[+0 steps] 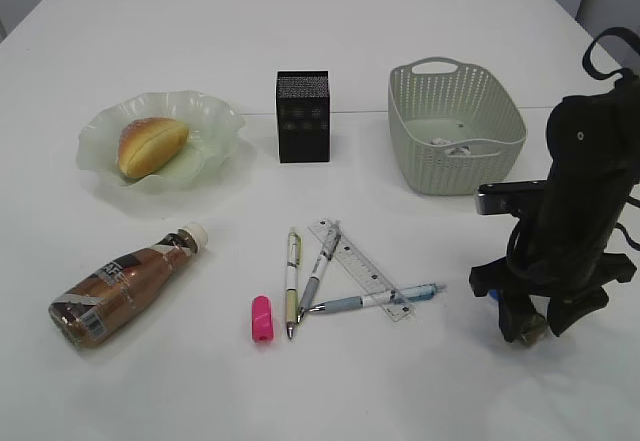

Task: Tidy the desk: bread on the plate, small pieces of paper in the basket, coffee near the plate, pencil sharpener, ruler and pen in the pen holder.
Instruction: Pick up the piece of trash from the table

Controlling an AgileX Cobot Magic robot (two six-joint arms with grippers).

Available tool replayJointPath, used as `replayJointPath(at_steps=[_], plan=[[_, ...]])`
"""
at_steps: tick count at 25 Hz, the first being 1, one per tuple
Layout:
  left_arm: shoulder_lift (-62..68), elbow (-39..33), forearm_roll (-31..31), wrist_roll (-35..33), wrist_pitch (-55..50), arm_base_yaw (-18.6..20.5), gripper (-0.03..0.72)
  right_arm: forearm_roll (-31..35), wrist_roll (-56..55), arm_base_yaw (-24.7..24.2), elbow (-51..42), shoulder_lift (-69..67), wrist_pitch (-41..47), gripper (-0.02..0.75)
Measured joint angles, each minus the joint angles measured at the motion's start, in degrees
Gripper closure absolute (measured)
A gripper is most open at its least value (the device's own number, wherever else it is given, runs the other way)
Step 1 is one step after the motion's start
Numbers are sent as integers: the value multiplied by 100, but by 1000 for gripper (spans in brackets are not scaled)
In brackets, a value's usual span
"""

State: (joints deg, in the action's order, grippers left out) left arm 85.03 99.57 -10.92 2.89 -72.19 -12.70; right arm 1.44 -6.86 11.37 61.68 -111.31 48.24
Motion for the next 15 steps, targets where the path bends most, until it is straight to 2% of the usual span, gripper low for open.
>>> replayJointPath(at_steps=[15], plan=[[0, 0, 0, 0, 0, 0, 262, 0, 0, 0, 0, 0, -36, 295]])
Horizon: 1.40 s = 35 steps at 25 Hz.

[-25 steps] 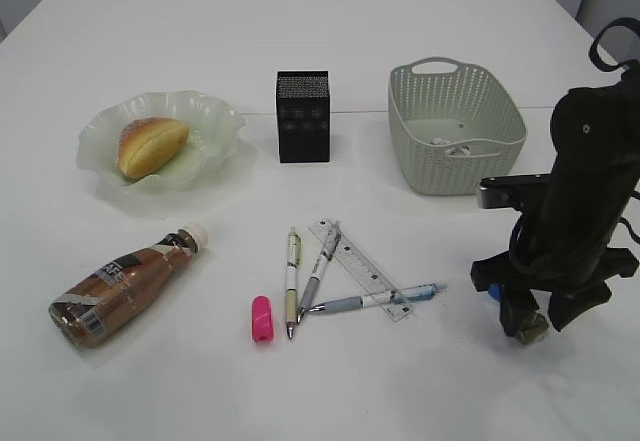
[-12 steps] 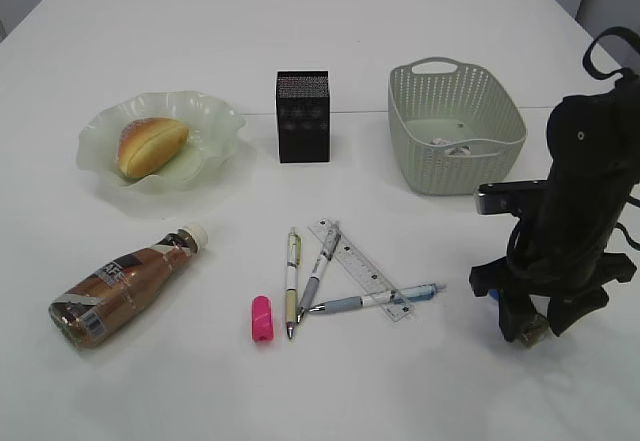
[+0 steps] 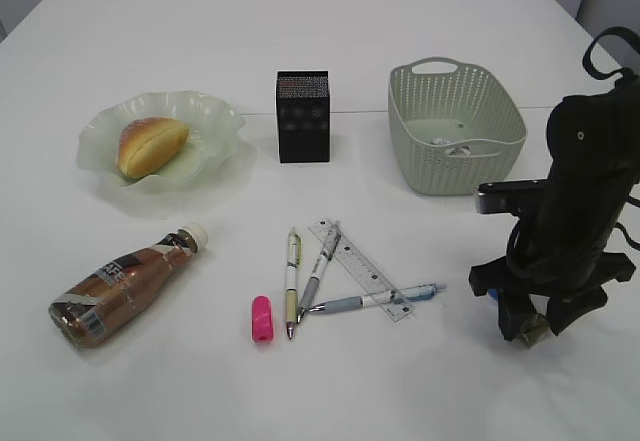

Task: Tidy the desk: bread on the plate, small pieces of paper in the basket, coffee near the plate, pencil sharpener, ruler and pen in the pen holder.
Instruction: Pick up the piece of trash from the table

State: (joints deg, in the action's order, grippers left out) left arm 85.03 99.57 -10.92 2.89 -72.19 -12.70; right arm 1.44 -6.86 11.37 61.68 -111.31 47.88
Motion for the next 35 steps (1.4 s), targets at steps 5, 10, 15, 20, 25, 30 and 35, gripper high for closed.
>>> replayJointPath(at_steps=[5, 10, 15, 20, 25, 30, 35], plan=[[0, 0, -9, 0, 0, 0, 262, 0, 0, 0, 0, 0, -13, 381], [0, 0, -73, 0, 0, 0, 262, 0, 0, 0, 0, 0, -36, 527], [0, 0, -92, 0, 0, 0, 262, 0, 0, 0, 0, 0, -61, 673], [0, 0, -92, 0, 0, 0, 262, 0, 0, 0, 11, 0, -70, 699], [0, 0, -92, 0, 0, 0, 262, 0, 0, 0, 11, 0, -2, 701], [0, 0, -92, 0, 0, 0, 262, 0, 0, 0, 11, 0, 204, 701], [0, 0, -92, 0, 0, 0, 262, 0, 0, 0, 11, 0, 301, 701]])
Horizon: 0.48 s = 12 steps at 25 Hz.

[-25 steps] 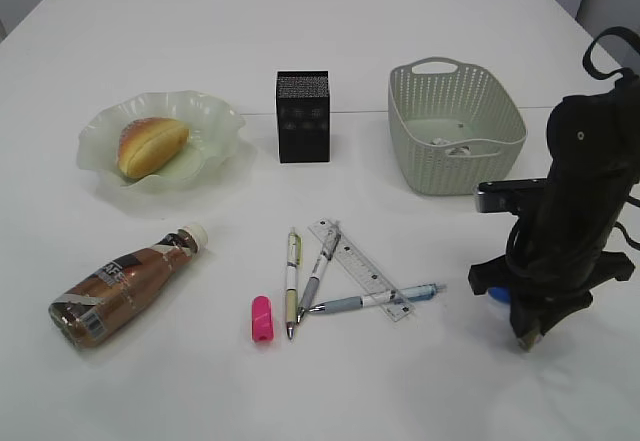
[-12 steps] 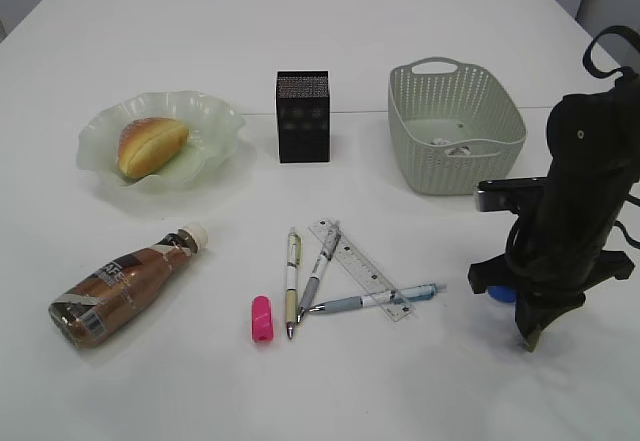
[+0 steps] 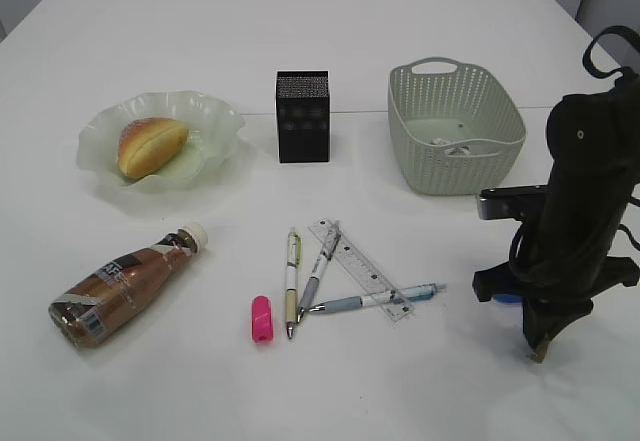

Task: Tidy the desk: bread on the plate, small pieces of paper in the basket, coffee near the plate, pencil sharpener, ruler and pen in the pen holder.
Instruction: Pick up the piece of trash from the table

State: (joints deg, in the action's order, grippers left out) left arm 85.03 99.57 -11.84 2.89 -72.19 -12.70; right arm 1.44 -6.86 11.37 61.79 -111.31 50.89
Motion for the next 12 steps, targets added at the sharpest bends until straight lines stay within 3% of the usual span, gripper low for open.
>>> replayJointPath(at_steps=[12], plan=[[0, 0, 0, 0, 0, 0, 262, 0, 0, 0, 0, 386, 132, 703]])
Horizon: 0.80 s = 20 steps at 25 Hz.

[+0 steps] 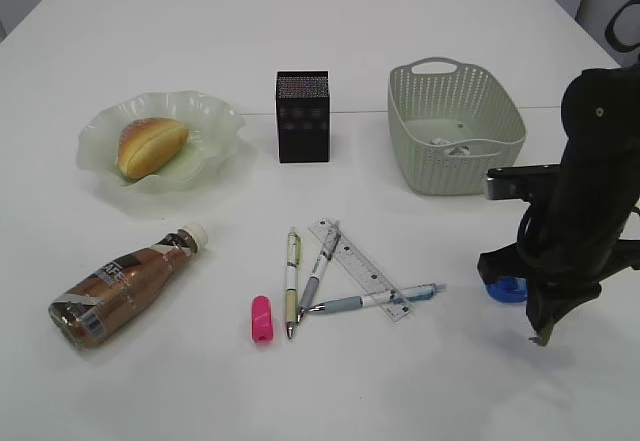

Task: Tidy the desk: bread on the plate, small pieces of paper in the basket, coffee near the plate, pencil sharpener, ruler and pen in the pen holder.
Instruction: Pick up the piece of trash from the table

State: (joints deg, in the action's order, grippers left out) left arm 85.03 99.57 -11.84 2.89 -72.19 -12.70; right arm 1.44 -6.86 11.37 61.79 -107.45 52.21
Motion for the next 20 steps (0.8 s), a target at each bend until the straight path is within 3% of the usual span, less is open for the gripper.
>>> replayJointPath(at_steps=[9, 20], plan=[[0, 0, -25, 0, 0, 0, 262, 11, 19, 0, 107, 594, 94, 703], [0, 0, -25, 0, 0, 0, 262, -182, 19, 0, 1572, 1099, 152, 703]])
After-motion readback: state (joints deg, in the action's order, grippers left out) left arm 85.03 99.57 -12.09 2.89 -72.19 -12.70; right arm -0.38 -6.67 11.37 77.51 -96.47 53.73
